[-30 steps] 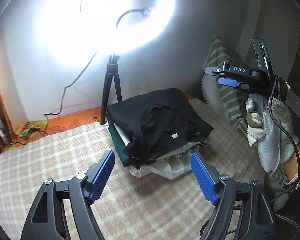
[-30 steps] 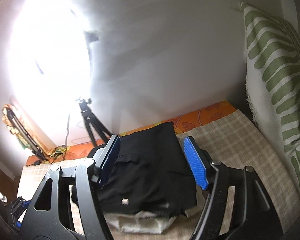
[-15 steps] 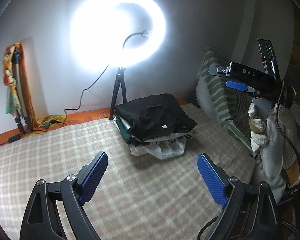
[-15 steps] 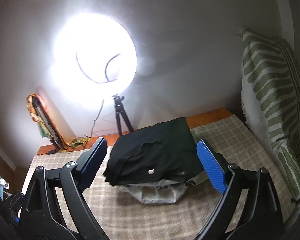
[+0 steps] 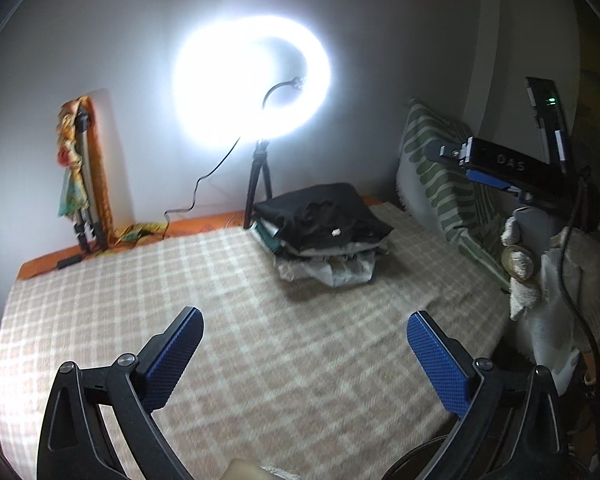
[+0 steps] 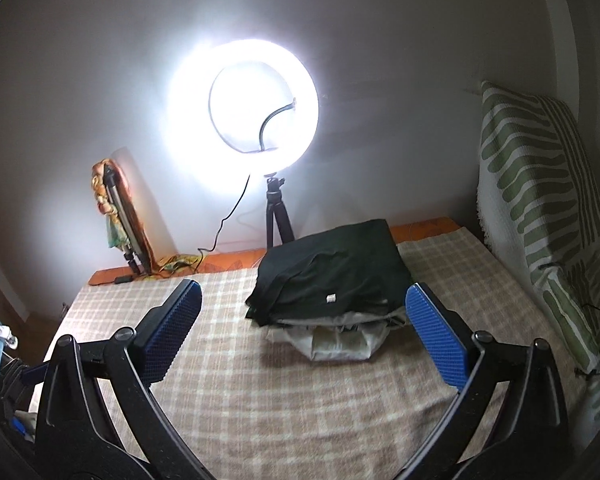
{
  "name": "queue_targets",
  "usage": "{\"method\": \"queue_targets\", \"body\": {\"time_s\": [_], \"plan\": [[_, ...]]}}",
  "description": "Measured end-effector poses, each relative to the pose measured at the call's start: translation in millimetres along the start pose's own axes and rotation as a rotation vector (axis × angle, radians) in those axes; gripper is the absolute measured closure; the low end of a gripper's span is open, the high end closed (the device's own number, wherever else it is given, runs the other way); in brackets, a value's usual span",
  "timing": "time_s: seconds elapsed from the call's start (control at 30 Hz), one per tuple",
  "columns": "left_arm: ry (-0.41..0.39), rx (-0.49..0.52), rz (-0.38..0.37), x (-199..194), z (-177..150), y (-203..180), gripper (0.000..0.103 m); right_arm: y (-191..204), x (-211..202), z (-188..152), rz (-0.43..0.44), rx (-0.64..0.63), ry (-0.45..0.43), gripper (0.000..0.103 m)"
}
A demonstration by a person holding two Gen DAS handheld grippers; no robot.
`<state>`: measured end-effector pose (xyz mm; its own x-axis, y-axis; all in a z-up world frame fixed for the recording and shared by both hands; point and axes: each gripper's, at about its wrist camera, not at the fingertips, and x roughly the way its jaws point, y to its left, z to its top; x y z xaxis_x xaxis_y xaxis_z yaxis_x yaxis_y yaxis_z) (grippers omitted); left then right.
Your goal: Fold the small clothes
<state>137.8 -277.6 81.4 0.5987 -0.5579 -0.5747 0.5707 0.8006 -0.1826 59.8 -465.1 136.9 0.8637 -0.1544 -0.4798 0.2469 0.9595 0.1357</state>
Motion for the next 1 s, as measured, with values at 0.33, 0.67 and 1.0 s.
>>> {"method": "queue_targets", "body": {"time_s": [0.33,0.67,1.0], "plan": [[-0.016,-0.037,0.039,-13,-38,10,0.001,26,-20,-50,-0.053,-0.001,-0.025,0.0],[-0.01,-0.01,0.07,-10,-48,13,0.001,20,-6,-88,-0.103,0.048,-0.031,0.0],[0.01,0.041,0.103,-1,-56,7,0.001,13,15,-100,-0.126,0.046,-0.001,0.0]]}}
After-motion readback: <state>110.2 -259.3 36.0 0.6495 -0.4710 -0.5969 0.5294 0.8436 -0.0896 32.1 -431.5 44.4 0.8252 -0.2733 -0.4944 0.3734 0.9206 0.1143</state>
